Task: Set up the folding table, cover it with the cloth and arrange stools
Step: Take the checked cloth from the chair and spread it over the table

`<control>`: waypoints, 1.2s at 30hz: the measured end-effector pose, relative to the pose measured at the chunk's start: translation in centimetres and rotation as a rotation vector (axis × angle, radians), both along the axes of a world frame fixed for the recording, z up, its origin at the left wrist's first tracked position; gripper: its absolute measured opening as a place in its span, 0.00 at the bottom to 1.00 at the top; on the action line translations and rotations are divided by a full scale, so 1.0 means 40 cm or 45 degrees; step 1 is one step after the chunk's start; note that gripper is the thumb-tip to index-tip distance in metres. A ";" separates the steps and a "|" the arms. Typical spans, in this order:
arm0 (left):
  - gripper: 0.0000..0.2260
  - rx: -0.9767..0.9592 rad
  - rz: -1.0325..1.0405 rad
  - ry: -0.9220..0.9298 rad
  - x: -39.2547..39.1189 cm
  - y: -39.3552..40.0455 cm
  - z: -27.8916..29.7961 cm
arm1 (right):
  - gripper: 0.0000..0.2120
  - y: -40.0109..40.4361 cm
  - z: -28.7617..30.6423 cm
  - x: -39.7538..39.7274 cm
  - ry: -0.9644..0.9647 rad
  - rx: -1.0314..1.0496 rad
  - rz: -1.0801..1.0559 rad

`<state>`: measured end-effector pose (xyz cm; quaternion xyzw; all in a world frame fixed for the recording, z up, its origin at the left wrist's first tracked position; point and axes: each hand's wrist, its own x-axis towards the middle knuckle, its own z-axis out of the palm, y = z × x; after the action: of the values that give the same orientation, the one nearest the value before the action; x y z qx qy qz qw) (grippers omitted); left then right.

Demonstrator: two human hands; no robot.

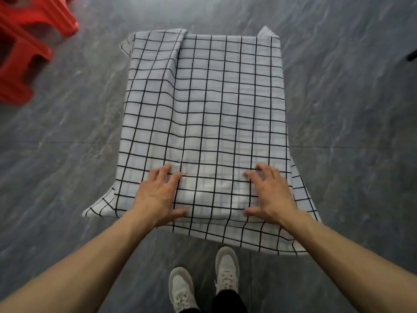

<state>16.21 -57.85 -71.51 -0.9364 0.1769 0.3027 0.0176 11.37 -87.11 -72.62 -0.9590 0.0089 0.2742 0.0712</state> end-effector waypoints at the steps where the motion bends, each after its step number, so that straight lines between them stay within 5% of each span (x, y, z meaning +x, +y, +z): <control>1: 0.40 -0.004 0.024 0.036 0.009 -0.008 0.008 | 0.44 0.002 0.008 0.008 0.024 0.013 -0.004; 5: 0.25 -0.075 0.205 0.133 0.091 -0.048 0.045 | 0.30 0.011 0.055 0.095 -0.002 0.128 -0.094; 10: 0.15 -0.317 0.300 -0.108 0.228 -0.088 0.075 | 0.24 0.034 0.096 0.257 -0.209 0.297 -0.168; 25: 0.20 -0.374 -0.042 -0.417 0.678 -0.138 0.017 | 0.25 0.171 0.023 0.724 -0.462 0.333 -0.279; 36: 0.19 -0.373 -0.016 -0.533 0.929 -0.164 0.004 | 0.26 0.183 -0.087 1.016 -0.735 0.295 -0.245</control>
<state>53.37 -64.41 -71.36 -0.9701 0.2170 0.0734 -0.0800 52.00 -79.80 -76.08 -0.9775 0.0476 -0.0178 0.2049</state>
